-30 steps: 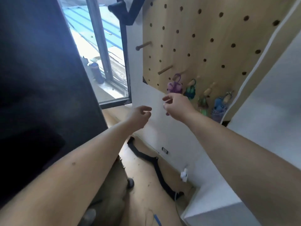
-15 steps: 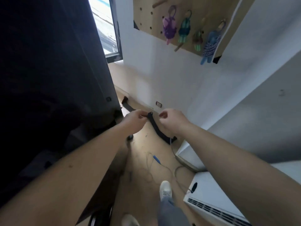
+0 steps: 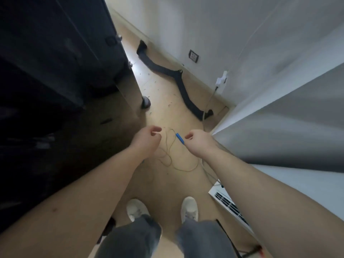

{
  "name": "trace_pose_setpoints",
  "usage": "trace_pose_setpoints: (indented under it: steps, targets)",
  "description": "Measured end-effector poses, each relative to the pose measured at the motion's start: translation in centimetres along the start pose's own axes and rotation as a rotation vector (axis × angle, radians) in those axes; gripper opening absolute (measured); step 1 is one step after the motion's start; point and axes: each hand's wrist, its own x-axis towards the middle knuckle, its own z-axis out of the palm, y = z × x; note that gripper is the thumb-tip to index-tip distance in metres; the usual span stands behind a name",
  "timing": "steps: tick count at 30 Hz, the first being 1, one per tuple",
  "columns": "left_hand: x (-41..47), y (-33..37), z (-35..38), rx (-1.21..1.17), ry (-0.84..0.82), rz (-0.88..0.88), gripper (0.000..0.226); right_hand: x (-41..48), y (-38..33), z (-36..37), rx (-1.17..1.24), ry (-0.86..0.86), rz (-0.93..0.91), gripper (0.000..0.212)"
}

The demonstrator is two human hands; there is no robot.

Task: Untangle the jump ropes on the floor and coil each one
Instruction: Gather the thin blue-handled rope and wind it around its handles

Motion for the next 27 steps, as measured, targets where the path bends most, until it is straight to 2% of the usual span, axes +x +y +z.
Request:
trace_pose_setpoints:
  steps: [7,10,15,18,20,23,27]
  targets:
    - [11.3,-13.8,10.7,0.027,-0.019,-0.149,0.025,14.6,9.1,13.1,-0.035,-0.051,0.050,0.029]
    - [17.0,-19.5,14.2,0.044,-0.024,-0.173,0.029,20.7,12.2,17.9,-0.070,-0.080,0.057,0.028]
    - [26.0,-27.3,18.6,0.069,-0.007,-0.192,0.032,29.6,15.4,24.3,-0.232,-0.113,0.000,0.025]
    - [29.2,-31.0,20.5,0.216,0.027,-0.245,0.035,33.3,16.8,26.5,-0.299,-0.113,0.012,0.037]
    - [30.3,-32.9,21.7,0.279,0.026,-0.301,0.041,35.2,17.9,27.4,-0.375,-0.174,0.047,0.049]
    - [30.7,-35.3,22.8,0.241,0.021,-0.377,0.047,36.8,18.9,27.9,-0.439,-0.271,0.081,0.064]
    - [30.7,-37.5,23.1,0.264,0.004,-0.396,0.051,37.9,19.5,28.6,-0.503,-0.335,0.073,0.066]
